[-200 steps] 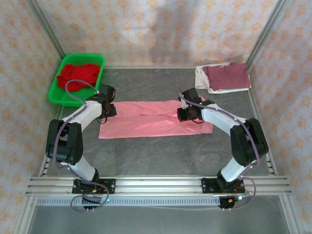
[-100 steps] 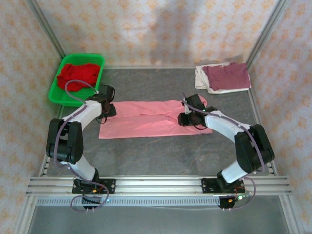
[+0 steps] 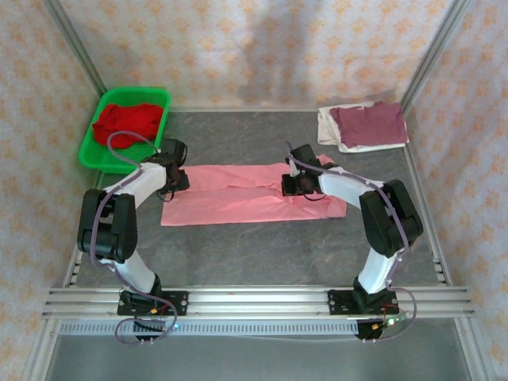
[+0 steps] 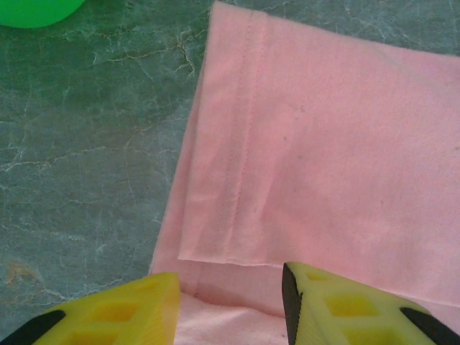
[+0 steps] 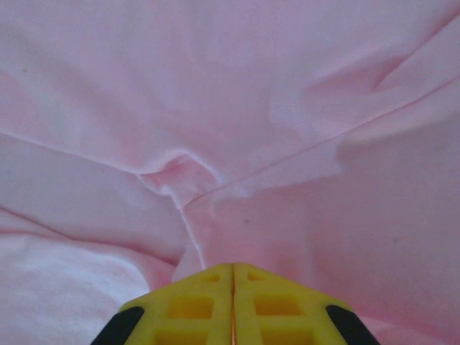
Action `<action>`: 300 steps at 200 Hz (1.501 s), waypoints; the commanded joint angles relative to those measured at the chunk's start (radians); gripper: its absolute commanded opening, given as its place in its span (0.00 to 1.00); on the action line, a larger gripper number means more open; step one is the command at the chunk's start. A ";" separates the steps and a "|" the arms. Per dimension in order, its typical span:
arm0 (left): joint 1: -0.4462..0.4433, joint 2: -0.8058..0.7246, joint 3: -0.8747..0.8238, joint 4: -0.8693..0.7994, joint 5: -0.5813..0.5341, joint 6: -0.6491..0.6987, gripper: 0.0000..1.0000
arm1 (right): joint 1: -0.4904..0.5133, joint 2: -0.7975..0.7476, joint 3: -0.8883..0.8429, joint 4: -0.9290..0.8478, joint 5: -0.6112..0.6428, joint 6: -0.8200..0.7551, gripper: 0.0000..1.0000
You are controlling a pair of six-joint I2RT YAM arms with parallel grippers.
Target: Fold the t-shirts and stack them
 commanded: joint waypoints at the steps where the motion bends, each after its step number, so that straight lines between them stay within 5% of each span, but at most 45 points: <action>1: 0.009 0.006 -0.008 0.019 -0.001 -0.015 0.42 | 0.010 -0.048 0.014 -0.027 -0.005 -0.016 0.03; 100: 0.009 0.016 0.026 0.004 -0.010 -0.010 0.42 | 0.109 -0.060 0.042 -0.181 0.130 -0.133 0.00; 120: 0.009 0.015 0.026 0.004 -0.009 -0.012 0.42 | 0.106 -0.092 0.027 -0.147 0.194 -0.076 0.07; 140: 0.008 0.007 0.027 0.000 -0.002 -0.009 0.42 | 0.080 -0.134 0.005 -0.091 0.193 -0.015 0.25; 169: -0.002 -0.022 0.013 -0.005 -0.005 -0.005 0.42 | 0.007 -0.115 0.038 -0.085 0.116 0.094 0.28; 226: -0.016 -0.058 -0.031 0.016 0.011 -0.018 0.42 | -0.014 0.050 0.131 -0.149 0.042 0.141 0.21; 300: -0.018 -0.063 -0.046 0.022 0.008 -0.016 0.43 | 0.004 0.008 -0.066 -0.133 0.036 0.141 0.14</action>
